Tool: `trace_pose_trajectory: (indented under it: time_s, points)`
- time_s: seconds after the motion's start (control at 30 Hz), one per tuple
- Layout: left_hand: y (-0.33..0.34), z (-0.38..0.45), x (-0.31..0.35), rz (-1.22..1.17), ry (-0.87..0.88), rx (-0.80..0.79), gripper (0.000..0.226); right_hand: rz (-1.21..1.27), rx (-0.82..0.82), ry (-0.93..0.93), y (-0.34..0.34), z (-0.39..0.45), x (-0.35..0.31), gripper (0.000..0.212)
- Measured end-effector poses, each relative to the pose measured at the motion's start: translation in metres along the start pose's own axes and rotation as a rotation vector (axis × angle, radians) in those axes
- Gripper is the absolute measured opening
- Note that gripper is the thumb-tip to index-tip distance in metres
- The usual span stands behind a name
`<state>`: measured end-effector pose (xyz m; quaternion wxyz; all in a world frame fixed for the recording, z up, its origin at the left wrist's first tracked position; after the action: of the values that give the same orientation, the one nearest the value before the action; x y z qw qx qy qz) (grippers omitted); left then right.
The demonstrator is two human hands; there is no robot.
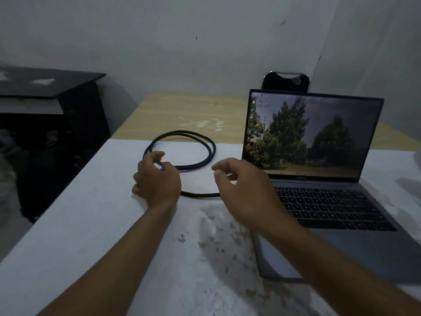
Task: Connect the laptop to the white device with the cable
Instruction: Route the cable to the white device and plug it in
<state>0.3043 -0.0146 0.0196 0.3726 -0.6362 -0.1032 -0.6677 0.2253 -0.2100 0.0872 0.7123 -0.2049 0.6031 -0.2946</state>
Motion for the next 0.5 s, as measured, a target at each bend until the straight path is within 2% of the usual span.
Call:
trace_pose_trajectory:
  time_s: [0.07, 0.13, 0.27, 0.37, 0.43, 0.5]
  points:
    - [-0.016, 0.013, -0.009, -0.080, -0.106, 0.117, 0.034, 0.044, -0.152, 0.161, 0.025, 0.047, 0.001, 0.026]
    - [-0.024, 0.017, -0.016, -0.153, -0.184, 0.183, 0.040, -0.038, -0.207, 0.324, 0.047, 0.089, 0.017, 0.026]
    - [-0.022, 0.018, -0.018, -0.226, -0.191, 0.235, 0.046, -0.199, -0.070, 0.558, 0.067, 0.148, 0.053, 0.041]
    - [-0.016, 0.022, -0.019, -0.205, -0.159, 0.222, 0.050, -0.498, -0.130, 0.485, 0.082, 0.167, 0.065, 0.044]
    - [-0.010, 0.024, -0.019, -0.166, -0.131, 0.179, 0.051, -0.528, -0.156, 0.465, 0.089, 0.172, 0.067, 0.037]
    - [-0.007, 0.024, -0.018, -0.151, -0.116, 0.141, 0.051, -0.435, -0.128, 0.435, 0.086, 0.180, 0.057, 0.024]
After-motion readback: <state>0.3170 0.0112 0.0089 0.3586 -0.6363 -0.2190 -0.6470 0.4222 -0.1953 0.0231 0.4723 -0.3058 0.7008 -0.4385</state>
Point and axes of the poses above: each hand's wrist, its own z-axis towards the middle knuckle, its own y-axis out of the palm, x = y × z, the point moved 8 cm from there along z, towards the middle knuckle
